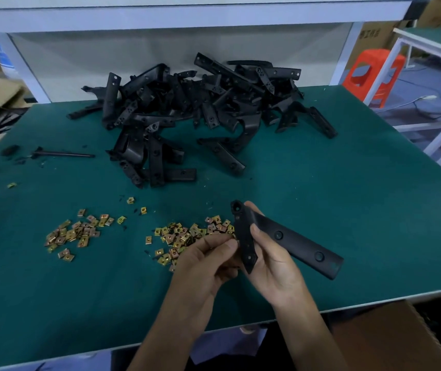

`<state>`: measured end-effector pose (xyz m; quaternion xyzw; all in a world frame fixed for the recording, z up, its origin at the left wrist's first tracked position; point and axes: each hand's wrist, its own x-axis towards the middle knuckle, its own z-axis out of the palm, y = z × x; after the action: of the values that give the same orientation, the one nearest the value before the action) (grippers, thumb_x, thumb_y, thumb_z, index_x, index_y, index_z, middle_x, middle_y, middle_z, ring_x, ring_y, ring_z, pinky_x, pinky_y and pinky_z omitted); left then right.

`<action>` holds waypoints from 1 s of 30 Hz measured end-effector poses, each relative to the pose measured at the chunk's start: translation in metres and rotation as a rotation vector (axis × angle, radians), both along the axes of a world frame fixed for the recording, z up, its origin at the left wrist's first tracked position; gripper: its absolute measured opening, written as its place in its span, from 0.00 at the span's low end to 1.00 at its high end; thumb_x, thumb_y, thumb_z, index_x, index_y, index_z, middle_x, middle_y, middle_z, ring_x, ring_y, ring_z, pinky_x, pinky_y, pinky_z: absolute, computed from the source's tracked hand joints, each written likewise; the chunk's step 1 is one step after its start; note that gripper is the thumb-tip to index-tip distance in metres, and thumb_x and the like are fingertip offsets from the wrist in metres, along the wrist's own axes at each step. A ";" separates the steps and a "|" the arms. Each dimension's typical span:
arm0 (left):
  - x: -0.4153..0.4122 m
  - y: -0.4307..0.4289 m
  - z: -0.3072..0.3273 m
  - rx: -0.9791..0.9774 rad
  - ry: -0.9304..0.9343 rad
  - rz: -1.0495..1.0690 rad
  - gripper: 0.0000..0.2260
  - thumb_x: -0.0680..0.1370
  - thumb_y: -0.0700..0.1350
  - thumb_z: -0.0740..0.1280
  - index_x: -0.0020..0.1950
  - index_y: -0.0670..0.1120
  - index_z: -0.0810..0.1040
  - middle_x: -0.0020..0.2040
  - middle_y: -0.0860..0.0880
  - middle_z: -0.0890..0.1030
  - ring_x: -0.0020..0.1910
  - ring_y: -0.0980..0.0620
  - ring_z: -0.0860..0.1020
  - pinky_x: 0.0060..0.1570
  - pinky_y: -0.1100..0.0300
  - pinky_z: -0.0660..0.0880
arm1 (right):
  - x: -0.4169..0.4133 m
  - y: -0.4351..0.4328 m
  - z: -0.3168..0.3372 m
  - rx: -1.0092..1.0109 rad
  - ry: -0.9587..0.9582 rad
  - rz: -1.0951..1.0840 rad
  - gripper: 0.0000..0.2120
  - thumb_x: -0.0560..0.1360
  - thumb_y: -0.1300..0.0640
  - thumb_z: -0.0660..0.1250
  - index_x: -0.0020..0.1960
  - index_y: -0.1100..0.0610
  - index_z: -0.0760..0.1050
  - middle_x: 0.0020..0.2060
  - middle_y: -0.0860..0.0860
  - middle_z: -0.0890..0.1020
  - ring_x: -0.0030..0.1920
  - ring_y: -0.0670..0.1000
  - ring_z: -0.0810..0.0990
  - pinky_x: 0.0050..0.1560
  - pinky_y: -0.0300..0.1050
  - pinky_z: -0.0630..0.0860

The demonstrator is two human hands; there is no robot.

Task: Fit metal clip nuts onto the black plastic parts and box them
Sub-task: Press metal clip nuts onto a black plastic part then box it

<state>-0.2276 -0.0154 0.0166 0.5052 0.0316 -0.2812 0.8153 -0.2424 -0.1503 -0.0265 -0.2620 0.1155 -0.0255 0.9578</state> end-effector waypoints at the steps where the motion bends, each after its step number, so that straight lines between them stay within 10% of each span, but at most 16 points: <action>1: 0.000 0.000 0.000 0.000 -0.002 0.002 0.02 0.68 0.43 0.73 0.39 0.49 0.86 0.40 0.45 0.84 0.35 0.54 0.80 0.33 0.63 0.77 | 0.000 0.000 0.000 -0.008 -0.005 0.003 0.22 0.75 0.61 0.65 0.69 0.53 0.75 0.56 0.55 0.85 0.50 0.50 0.85 0.46 0.45 0.82; 22: -0.006 -0.008 -0.014 -0.016 0.079 0.011 0.03 0.68 0.43 0.74 0.40 0.48 0.87 0.39 0.47 0.85 0.34 0.56 0.81 0.30 0.65 0.74 | -0.007 -0.004 0.006 -0.366 -0.081 -0.106 0.29 0.70 0.58 0.76 0.69 0.55 0.73 0.57 0.57 0.84 0.55 0.53 0.83 0.53 0.45 0.81; 30: -0.008 -0.020 -0.019 0.495 -0.329 -0.013 0.08 0.70 0.56 0.76 0.48 0.61 0.84 0.43 0.56 0.86 0.42 0.59 0.84 0.41 0.63 0.79 | -0.021 -0.006 -0.003 -0.487 -0.047 -0.253 0.21 0.74 0.58 0.73 0.66 0.52 0.74 0.59 0.57 0.83 0.57 0.54 0.83 0.51 0.42 0.80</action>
<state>-0.2360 -0.0353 -0.0024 0.7277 -0.0366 -0.1846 0.6596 -0.2636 -0.1566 -0.0294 -0.4671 0.1157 -0.1781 0.8583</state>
